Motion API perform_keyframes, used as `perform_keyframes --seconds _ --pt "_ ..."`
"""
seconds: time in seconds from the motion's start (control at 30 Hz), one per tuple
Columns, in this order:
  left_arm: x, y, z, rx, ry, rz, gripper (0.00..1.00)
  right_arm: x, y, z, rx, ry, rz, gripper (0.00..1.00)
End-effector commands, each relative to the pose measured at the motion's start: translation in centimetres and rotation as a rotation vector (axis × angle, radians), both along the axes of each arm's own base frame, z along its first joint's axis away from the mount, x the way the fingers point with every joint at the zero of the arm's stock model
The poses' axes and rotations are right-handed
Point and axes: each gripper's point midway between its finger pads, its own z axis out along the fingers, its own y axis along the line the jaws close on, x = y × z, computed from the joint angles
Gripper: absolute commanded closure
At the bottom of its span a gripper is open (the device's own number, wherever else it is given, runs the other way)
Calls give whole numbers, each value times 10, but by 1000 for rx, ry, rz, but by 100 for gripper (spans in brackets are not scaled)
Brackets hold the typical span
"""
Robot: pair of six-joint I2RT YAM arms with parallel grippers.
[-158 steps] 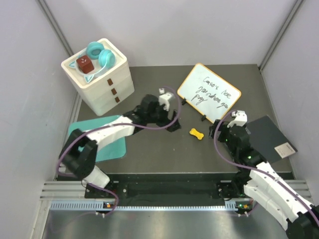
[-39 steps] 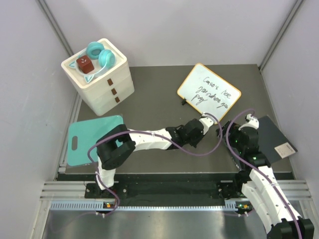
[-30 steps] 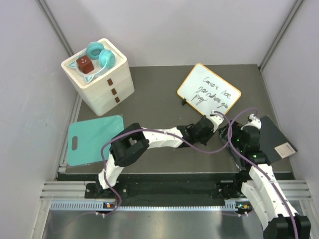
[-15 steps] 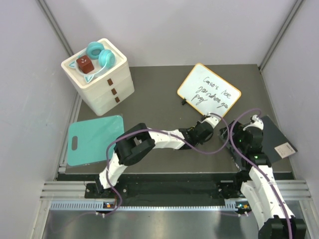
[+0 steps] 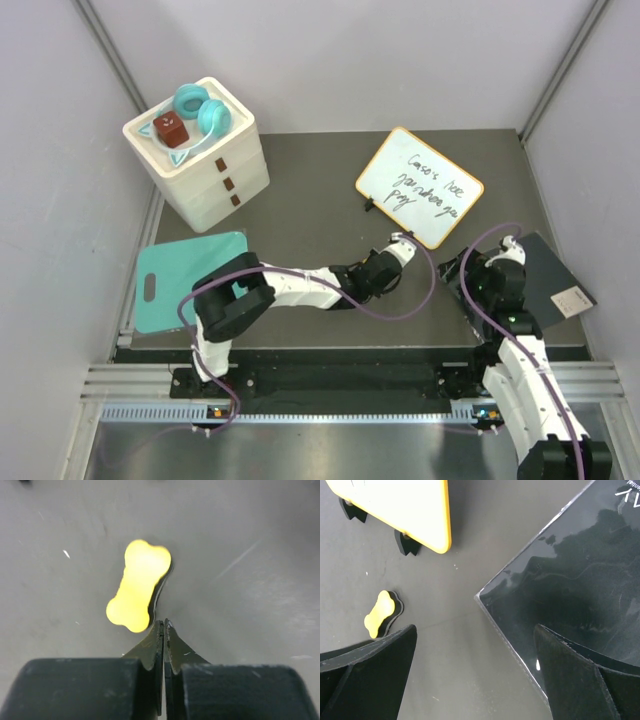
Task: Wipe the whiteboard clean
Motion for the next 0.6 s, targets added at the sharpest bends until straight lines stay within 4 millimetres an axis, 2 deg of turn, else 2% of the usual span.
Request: perform_keyframes --seconds 0.0,0.03,0.07,0.1,0.13,0.17,0.2,0.23,0.27,0.33,0.57 --pt "6 -28 90 -181 -109 -80 97 7 0 15 5 -55 4 1" --pt "7 -27 95 -160 -125 -94 56 7 1 15 7 -52 6 1" --pt "6 -32 100 -145 -123 -137 37 8 0 16 5 -56 8 1" --pt "4 -27 94 -58 -129 -197 25 8 1 17 5 -55 10 1" --pt "3 -25 83 0 -110 -226 18 8 1 16 8 -52 12 1" --pt "2 -31 85 15 -104 -265 16 8 2 17 7 -52 15 1" --pt "2 -21 74 100 -80 -303 16 8 2 17 5 -54 18 1" --pt "4 -20 62 138 -62 -324 16 9 2 19 7 -59 23 1" --pt "5 -22 61 150 -51 -355 16 9 3 19 7 -59 26 1" --pt "6 -13 45 184 10 -399 16 9 4 20 5 -64 36 1" --pt "15 9 25 159 113 -409 17 12 6 25 0 -73 53 1"
